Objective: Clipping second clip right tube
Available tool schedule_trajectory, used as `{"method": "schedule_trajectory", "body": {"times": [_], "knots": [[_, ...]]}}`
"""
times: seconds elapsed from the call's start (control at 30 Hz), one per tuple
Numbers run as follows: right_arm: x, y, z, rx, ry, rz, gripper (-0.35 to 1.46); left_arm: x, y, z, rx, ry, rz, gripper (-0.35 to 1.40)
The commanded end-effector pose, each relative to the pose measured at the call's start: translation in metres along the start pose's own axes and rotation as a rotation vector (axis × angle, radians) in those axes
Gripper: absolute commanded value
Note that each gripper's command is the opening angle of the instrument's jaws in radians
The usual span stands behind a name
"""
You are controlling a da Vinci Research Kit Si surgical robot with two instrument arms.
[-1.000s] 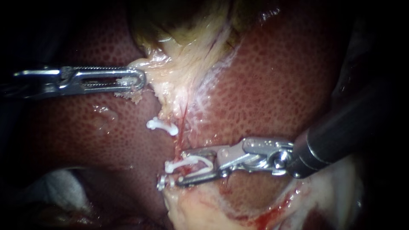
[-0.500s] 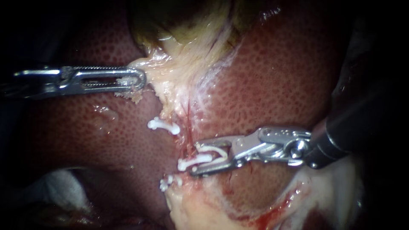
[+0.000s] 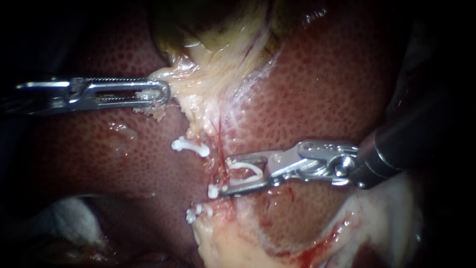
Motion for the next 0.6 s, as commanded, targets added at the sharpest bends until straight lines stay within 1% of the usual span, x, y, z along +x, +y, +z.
{"method": "schedule_trajectory", "body": {"times": [0.03, 0.17, 0.33, 0.47, 0.6], "knots": [[-0.0001, 0.0, 0.0003, 0.0, 0.0, -0.001, 0.49, 0.0, 0.0, 0.0, -0.001, 0.0, 0.0, -0.35], [-0.0004, -0.0001, 0.0016, 0.03, 0.012, -0.011, 0.49, 0.0, 0.0, 0.0001, -0.001, 0.0, 0.0, -0.35], [-0.0005, -0.0008, 0.0019, 0.075, 0.033, 0.021, 0.49, 0.0, 0.0, 0.0001, 0.0, 0.0, 0.0, -0.35], [-0.0004, -0.0013, 0.002, 0.118, 0.063, 0.057, 0.49, 0.0, 0.0, 0.0001, 0.0, 0.0, 0.0, -0.35], [-0.0002, -0.0016, 0.0022, 0.134, 0.07, 0.072, 0.49, 0.0, 0.0, 0.0001, 0.0, 0.0, 0.0, -0.35]]}}
